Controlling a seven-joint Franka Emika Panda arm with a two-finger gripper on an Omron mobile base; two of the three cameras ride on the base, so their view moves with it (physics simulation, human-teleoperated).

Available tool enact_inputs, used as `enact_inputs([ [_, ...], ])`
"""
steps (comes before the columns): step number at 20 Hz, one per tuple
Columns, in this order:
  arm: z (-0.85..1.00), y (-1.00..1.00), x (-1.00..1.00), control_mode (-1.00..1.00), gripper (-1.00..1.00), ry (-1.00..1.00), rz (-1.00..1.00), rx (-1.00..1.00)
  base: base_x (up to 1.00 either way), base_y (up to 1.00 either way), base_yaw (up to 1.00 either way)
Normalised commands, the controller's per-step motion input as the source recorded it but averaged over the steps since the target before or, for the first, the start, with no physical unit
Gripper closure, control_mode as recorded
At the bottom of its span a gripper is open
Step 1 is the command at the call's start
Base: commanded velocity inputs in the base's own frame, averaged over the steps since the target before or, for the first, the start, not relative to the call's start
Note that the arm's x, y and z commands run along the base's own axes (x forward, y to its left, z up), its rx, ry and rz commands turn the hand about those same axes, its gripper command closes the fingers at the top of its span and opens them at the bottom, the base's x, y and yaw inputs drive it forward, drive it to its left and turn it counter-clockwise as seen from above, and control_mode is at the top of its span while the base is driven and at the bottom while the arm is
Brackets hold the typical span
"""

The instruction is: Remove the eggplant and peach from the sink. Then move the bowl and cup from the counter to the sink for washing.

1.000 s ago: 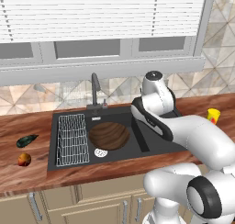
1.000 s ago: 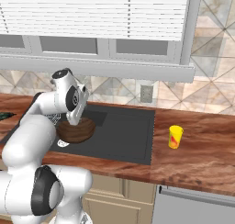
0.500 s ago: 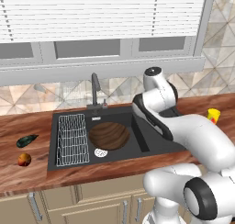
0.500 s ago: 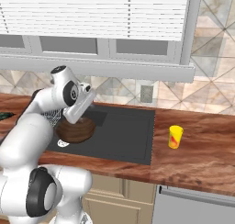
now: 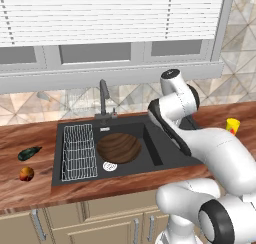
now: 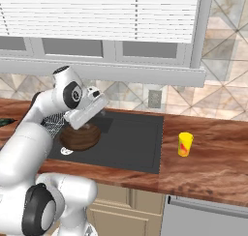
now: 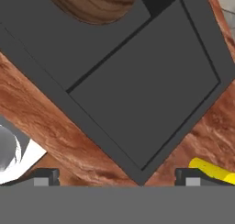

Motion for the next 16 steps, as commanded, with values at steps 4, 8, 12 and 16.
enact_inputs([
  [4, 0.12, -0.26, -0.19, -1.00, -1.00, -0.12, -0.24, 0.00, 0.00, 0.00, 0.00],
  [8, 0.06, -0.27, -0.18, -1.00, -1.00, -0.13, -0.20, 0.00, 0.00, 0.00, 0.00],
  [12, 0.05, -0.25, -0.13, -1.00, -1.00, -0.14, -0.16, 0.06, 0.00, 0.00, 0.00],
  [16, 0.06, -0.22, -0.06, -1.00, -1.00, -0.10, -0.11, 0.06, 0.00, 0.00, 0.00],
])
